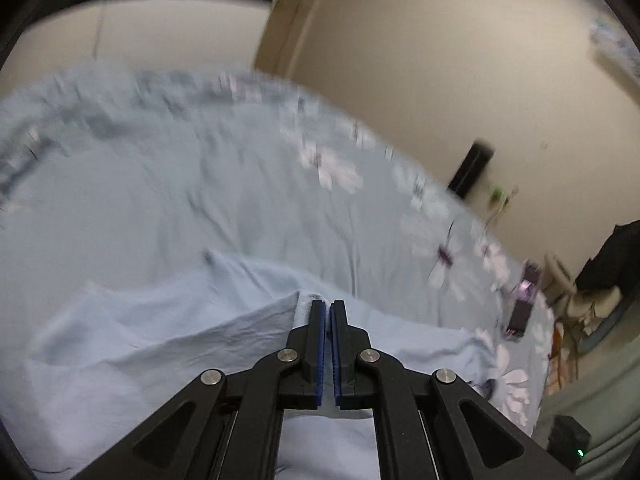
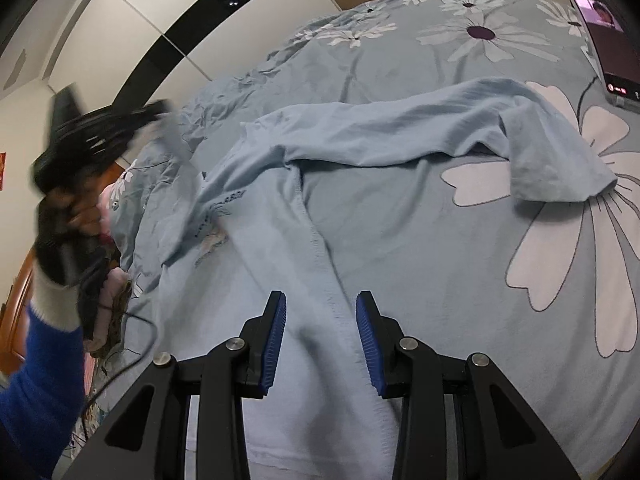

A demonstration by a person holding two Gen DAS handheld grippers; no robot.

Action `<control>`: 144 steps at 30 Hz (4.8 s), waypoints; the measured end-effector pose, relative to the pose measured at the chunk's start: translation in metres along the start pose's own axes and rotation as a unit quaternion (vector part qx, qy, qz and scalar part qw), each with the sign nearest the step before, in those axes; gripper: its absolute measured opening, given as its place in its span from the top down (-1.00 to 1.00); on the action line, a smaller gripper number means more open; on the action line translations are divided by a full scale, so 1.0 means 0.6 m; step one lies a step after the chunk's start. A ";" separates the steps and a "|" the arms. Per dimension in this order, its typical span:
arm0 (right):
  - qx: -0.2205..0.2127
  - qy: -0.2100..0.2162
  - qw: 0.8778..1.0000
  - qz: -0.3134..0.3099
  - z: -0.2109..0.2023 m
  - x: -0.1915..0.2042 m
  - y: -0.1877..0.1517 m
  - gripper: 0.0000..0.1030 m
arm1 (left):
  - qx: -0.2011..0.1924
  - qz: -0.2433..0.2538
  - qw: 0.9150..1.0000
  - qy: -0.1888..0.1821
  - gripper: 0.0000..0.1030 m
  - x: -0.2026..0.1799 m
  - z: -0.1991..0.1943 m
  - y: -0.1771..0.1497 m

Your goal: Fold clothes

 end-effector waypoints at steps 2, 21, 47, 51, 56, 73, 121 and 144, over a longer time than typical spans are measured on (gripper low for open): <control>0.001 -0.003 1.000 0.002 0.001 -0.008 0.001 0.27 | 0.037 -0.018 0.999 -0.002 0.94 0.005 0.066 -0.003; -0.085 -0.097 0.985 0.111 -0.064 -0.145 0.065 0.27 | -0.026 -0.016 1.000 -0.005 -0.17 0.038 -0.018 -0.059; -0.209 -0.059 0.936 0.277 -0.176 -0.206 0.145 0.95 | -0.164 -0.189 0.967 0.053 -0.22 0.304 -0.337 -0.274; -0.199 -0.098 0.963 0.151 -0.241 -0.098 0.255 0.95 | -0.152 -0.197 0.968 0.045 -0.22 0.325 -0.321 -0.268; -0.136 -0.099 0.983 0.075 -0.226 0.042 0.312 0.95 | -0.140 -0.204 0.969 0.021 -0.22 0.337 -0.291 -0.261; 0.093 0.025 0.971 -0.218 0.311 0.570 0.195 0.95 | -0.143 -0.262 0.953 0.040 -0.26 0.397 -0.355 -0.364; 0.039 -0.042 0.998 -0.036 0.289 0.116 0.292 0.69 | -0.024 -0.211 0.970 0.117 -0.27 0.404 -0.200 -0.265; 0.090 0.118 0.988 0.042 0.002 -0.056 -0.041 0.28 | 0.076 -0.272 0.955 -0.093 -0.26 0.132 -0.271 -0.582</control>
Point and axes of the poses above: each gripper's, at about its wrist camera, not at the fingertips, and z roughly the way its jaws point, x to its left, y to its top, the point moved 5 cm from there along z, roughly the way its jaws point, and after that the axes turned 1 degree about x, right-handed, at the moved point
